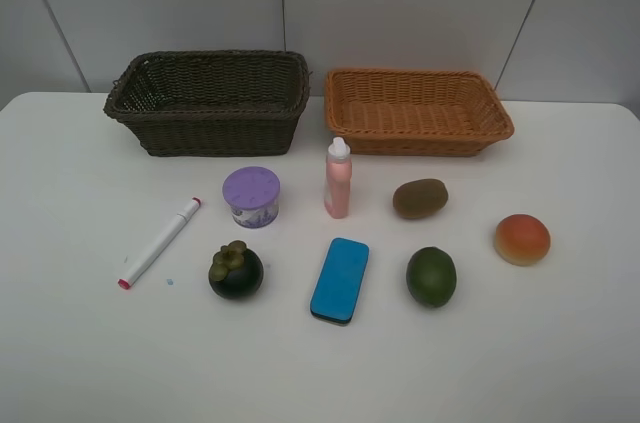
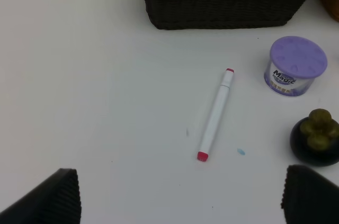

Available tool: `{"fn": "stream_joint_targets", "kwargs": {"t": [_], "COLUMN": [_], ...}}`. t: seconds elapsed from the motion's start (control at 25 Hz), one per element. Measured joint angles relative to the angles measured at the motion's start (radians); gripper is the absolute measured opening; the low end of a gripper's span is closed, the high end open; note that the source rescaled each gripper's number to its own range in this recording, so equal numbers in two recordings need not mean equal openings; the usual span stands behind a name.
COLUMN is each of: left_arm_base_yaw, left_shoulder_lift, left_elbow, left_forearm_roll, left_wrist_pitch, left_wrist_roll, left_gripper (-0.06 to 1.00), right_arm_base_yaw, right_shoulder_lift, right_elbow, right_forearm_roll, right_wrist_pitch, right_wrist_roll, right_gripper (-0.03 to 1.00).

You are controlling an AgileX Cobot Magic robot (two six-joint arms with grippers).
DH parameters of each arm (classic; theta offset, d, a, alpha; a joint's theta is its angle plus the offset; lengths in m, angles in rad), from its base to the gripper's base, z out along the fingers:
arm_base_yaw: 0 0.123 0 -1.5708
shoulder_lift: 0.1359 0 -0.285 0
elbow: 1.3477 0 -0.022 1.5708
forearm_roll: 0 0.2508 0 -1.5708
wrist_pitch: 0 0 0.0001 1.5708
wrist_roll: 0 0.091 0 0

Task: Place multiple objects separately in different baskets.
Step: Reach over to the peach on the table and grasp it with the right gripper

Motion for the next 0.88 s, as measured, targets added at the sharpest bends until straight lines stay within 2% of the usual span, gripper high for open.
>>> {"fn": "stream_joint_targets", "kwargs": {"t": [0.88], "left_arm_base_yaw": [0.0], "left_shoulder_lift": [0.0], "left_elbow": [0.0], "left_forearm_roll": [0.0], "left_wrist_pitch": [0.0], "left_wrist_roll": [0.0], "left_gripper": [1.0], "right_arm_base_yaw": [0.0], "right_shoulder_lift": [0.0], "right_elbow": [0.0], "right_forearm_roll": [0.0], "right_wrist_pitch": [0.0], "right_wrist_roll": [0.0], "right_gripper": [0.98]}}
